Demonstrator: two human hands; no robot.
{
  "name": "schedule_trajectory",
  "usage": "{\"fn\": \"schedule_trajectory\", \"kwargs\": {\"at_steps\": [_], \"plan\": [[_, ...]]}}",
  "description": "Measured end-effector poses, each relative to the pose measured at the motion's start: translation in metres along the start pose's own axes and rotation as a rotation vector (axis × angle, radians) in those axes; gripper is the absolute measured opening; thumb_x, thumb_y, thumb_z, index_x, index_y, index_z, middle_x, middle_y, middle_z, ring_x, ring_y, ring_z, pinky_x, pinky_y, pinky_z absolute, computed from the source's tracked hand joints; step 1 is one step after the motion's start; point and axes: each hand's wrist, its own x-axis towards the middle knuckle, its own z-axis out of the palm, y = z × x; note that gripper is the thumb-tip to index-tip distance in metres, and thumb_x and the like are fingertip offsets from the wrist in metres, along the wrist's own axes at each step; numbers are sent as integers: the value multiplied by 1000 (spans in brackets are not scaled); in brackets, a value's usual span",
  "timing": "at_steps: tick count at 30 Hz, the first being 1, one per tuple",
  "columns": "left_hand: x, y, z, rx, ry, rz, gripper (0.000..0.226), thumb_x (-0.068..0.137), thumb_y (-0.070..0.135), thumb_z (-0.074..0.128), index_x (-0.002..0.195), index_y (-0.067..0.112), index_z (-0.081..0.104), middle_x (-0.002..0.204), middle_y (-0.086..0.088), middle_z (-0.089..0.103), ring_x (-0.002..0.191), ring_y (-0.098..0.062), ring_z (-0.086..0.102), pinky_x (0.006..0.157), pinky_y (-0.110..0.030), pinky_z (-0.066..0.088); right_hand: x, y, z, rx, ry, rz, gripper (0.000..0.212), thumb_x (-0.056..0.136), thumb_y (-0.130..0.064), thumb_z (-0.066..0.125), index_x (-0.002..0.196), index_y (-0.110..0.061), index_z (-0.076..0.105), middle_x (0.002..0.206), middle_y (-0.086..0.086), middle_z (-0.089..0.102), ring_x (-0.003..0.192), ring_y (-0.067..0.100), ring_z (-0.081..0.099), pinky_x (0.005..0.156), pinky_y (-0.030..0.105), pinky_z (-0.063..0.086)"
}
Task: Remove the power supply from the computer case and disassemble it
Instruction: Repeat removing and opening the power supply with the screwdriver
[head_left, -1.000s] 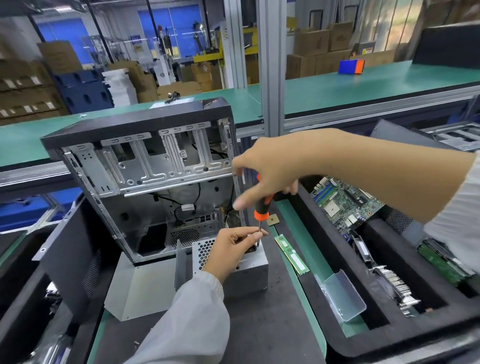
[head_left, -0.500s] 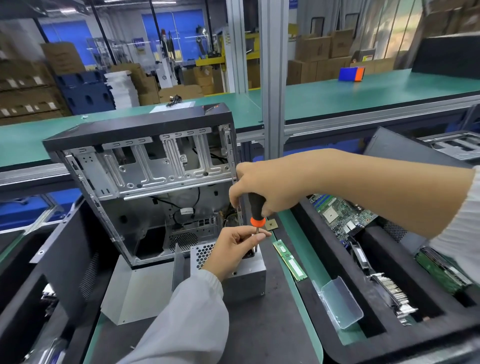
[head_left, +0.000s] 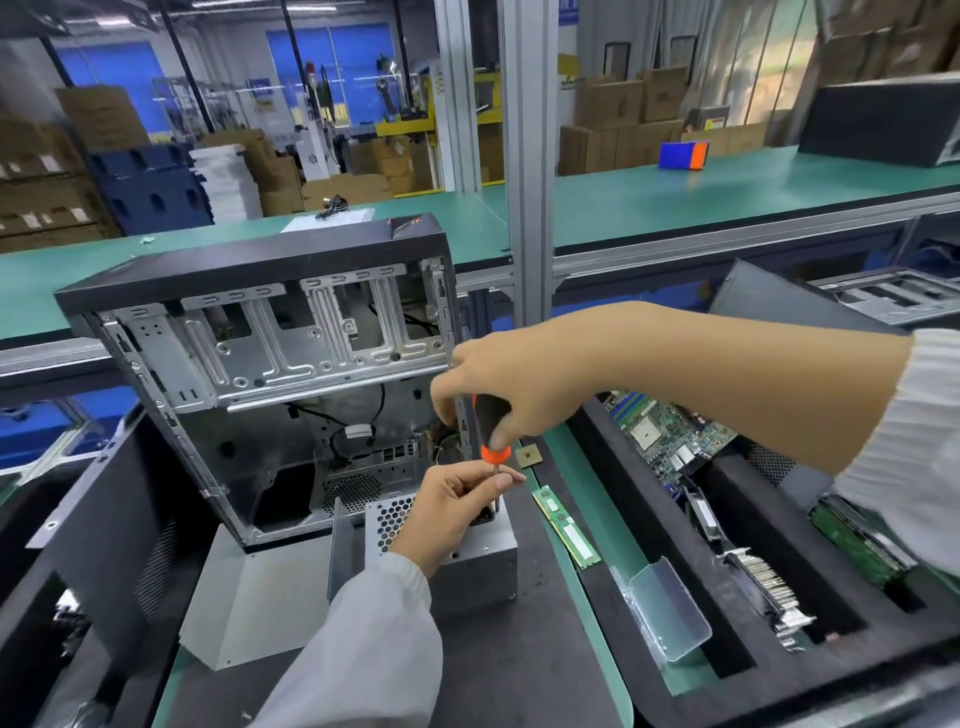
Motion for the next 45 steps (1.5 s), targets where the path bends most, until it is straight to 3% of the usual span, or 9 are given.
{"fn": "schedule_trajectory", "kwargs": {"at_steps": [5, 9, 12, 18, 23, 28, 35, 40, 45], "plan": [[0, 0, -1, -2, -4, -8, 17, 85, 32, 67, 82, 20, 78, 69, -10, 52, 56, -9, 37, 56, -12, 34, 7, -5, 6, -195, 166, 289, 61, 91, -68, 28, 73, -12, 43, 69, 3, 44, 55, 19, 52, 46, 28, 35], [-2, -3, -2, 9, -22, -12, 14, 90, 26, 65, 84, 20, 76, 58, 10, 51, 52, -2, 37, 54, -8, 32, 9, -1, 2, -190, 11, 119, 16, 98, -29, 45, 105, -15, 50, 105, 6, 55, 74, 15, 54, 56, 26, 39], [-1, -3, -2, 4, -11, -27, 14, 88, 30, 65, 82, 22, 76, 64, 0, 51, 56, -12, 35, 56, -17, 29, 3, 1, -5, -13, -87, 56, 39, 88, -29, 62, 124, -27, 47, 115, 2, 43, 74, 10, 48, 55, 21, 35], [2, -4, -3, 26, -25, -34, 13, 91, 22, 67, 81, 23, 75, 72, -16, 50, 64, -20, 35, 57, -20, 31, 5, -2, 4, -173, 119, 311, 58, 93, -64, 34, 71, -11, 38, 57, 6, 52, 53, 25, 62, 50, 27, 45], [4, -5, -3, -15, -24, -65, 10, 89, 20, 69, 79, 20, 70, 71, -15, 44, 65, -22, 33, 58, -16, 34, 1, 4, -3, -80, -41, 128, 25, 92, -23, 56, 116, -25, 49, 106, 2, 40, 68, 11, 47, 54, 25, 34], [5, -8, 0, -57, -20, -76, 8, 84, 29, 71, 78, 24, 69, 77, -14, 43, 69, -26, 33, 62, -23, 35, 0, 1, -1, -151, 72, 311, 68, 81, -74, 42, 93, -7, 45, 78, 2, 48, 58, 20, 54, 52, 29, 40], [5, -10, -3, 15, -17, -55, 13, 91, 21, 68, 78, 24, 67, 63, -13, 35, 55, -12, 30, 56, -12, 33, 1, 7, 0, -99, 4, 106, 27, 92, -20, 55, 117, -27, 46, 104, 1, 33, 94, 22, 44, 52, 25, 26], [4, -7, -2, 30, -4, -66, 20, 92, 18, 67, 75, 28, 68, 71, -12, 44, 62, -17, 35, 60, -14, 34, 1, 1, 1, -152, 97, 300, 67, 80, -74, 44, 111, -16, 45, 92, 1, 37, 75, 24, 46, 52, 29, 32], [4, -9, -2, 62, -7, -62, 18, 91, 19, 68, 75, 27, 71, 61, -4, 43, 53, -6, 35, 56, -10, 34, 2, 2, -3, -94, 27, 171, 16, 97, -25, 49, 112, -19, 46, 94, 2, 44, 67, 16, 47, 55, 28, 38]]}}
